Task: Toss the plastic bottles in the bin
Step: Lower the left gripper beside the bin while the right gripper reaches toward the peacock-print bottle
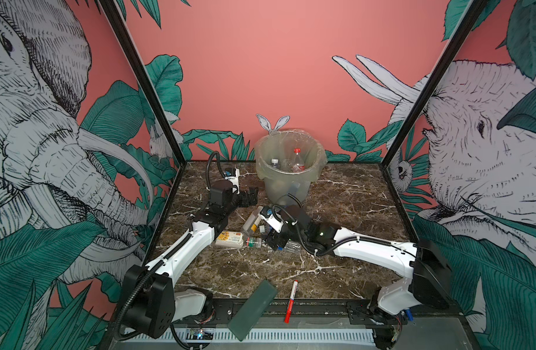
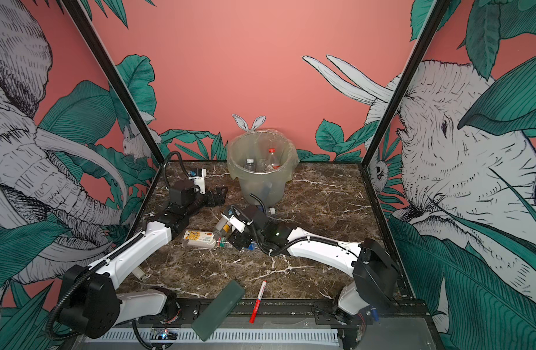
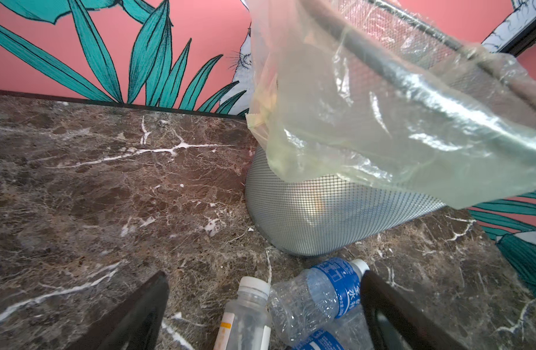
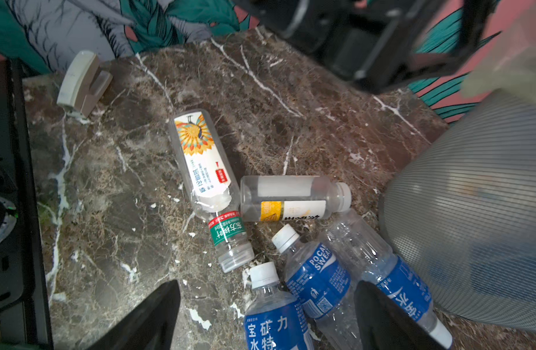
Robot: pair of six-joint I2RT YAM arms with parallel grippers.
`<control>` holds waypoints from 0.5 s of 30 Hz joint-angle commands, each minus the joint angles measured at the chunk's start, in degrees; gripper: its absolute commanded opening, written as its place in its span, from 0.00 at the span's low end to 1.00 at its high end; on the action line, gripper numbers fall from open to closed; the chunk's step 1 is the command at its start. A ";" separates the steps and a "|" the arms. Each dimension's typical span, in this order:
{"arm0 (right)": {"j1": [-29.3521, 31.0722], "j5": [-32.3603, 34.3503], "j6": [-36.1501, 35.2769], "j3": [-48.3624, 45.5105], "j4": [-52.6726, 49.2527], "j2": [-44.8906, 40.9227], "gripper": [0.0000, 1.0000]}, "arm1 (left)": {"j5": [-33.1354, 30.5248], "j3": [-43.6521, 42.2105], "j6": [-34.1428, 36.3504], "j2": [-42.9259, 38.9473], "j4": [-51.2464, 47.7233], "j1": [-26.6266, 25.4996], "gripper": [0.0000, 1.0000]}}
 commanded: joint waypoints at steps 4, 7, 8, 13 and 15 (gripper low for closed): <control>2.58 -0.90 -3.04 6.43 -3.30 6.33 0.92 | 1.53 -3.88 -4.09 -0.63 7.44 2.68 1.00; 3.09 -1.95 -3.19 9.57 -3.85 9.64 0.93 | 1.51 -5.04 -5.20 -1.20 7.26 4.33 1.00; 3.25 -2.26 -3.29 9.89 -4.08 10.53 0.93 | 1.14 -5.48 -5.26 -1.50 7.21 4.73 1.00; 3.54 -3.72 -3.64 15.92 -4.71 15.89 0.93 | -0.23 -8.56 -6.77 -3.12 9.07 6.68 1.00; 3.63 -4.36 -3.89 17.98 -5.25 17.83 0.93 | -1.79 -9.80 -7.47 -4.19 8.73 7.47 1.00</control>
